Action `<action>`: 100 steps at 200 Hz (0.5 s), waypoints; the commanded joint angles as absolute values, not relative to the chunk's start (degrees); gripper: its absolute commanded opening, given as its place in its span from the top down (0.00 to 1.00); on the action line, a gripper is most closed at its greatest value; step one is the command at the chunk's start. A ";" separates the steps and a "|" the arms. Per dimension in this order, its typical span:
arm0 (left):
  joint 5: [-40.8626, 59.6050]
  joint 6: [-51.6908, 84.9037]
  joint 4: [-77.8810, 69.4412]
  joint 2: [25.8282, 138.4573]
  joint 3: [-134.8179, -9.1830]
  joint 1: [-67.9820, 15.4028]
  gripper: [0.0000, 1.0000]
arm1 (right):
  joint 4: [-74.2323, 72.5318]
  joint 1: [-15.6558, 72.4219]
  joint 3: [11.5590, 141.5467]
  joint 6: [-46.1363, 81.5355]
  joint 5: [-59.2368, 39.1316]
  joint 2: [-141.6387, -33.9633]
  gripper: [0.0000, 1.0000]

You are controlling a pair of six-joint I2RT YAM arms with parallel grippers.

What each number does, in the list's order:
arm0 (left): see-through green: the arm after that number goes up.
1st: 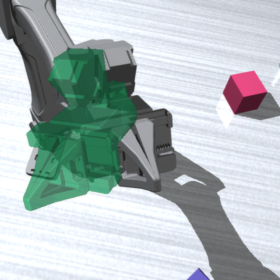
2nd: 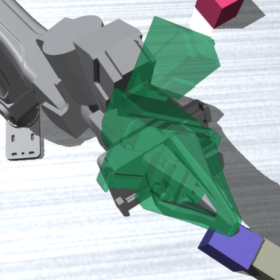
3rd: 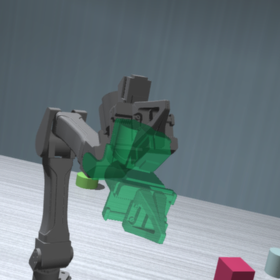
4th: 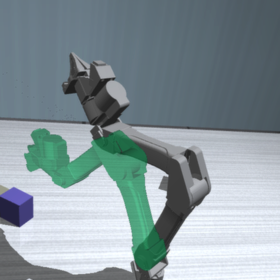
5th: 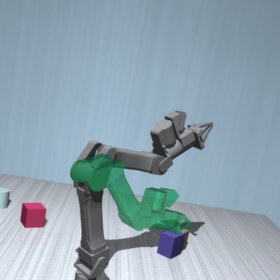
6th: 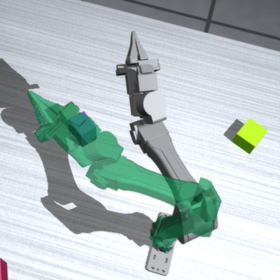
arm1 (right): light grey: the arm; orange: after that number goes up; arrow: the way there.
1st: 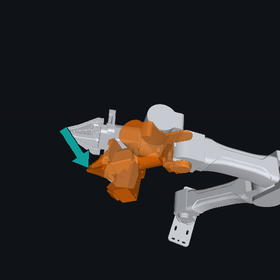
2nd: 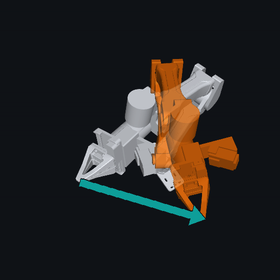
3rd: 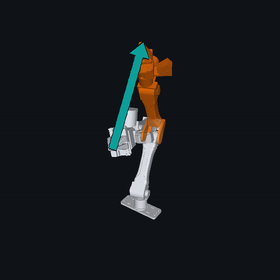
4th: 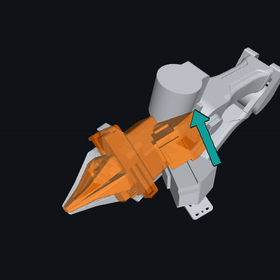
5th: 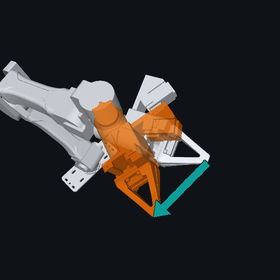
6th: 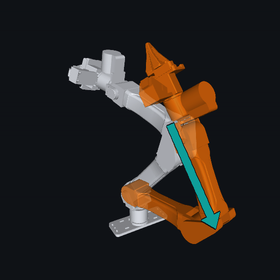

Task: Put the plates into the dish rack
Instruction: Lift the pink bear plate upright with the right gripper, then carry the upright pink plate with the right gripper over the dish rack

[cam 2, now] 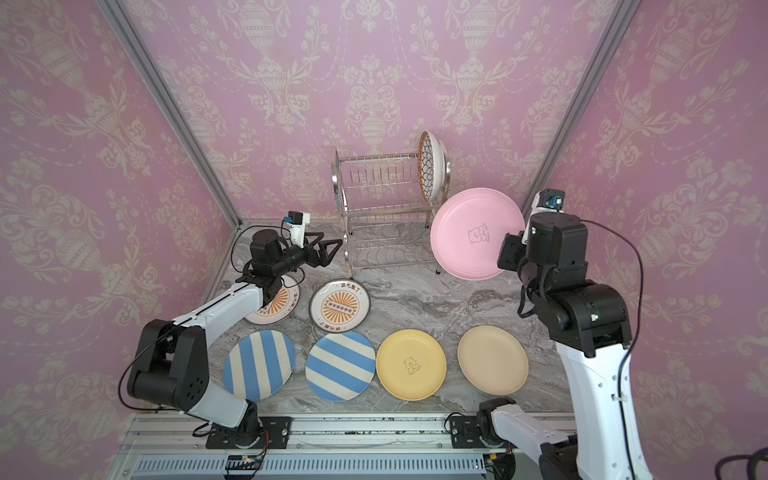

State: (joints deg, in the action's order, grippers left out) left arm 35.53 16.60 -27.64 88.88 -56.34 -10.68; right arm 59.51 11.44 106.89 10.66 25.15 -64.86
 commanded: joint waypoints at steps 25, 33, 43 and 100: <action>38.98 21.27 -32.31 88.98 -54.93 -10.37 0.01 | 50.69 18.42 121.09 3.74 33.96 -74.42 1.00; 39.73 22.47 -33.72 89.22 -54.36 -10.42 0.01 | 47.53 20.57 121.75 1.77 36.04 -75.79 1.00; 40.56 23.64 -34.44 89.32 -54.06 -10.30 0.01 | 42.41 23.56 122.00 -1.24 39.50 -77.39 1.00; 41.47 21.94 -31.53 86.32 -53.39 -9.85 0.01 | 22.62 30.94 129.07 -17.70 52.57 -90.46 1.00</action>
State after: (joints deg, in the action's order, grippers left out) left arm 39.94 22.00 -32.01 88.86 -54.04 -10.55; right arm 34.26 30.28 123.35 -9.34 44.25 -86.37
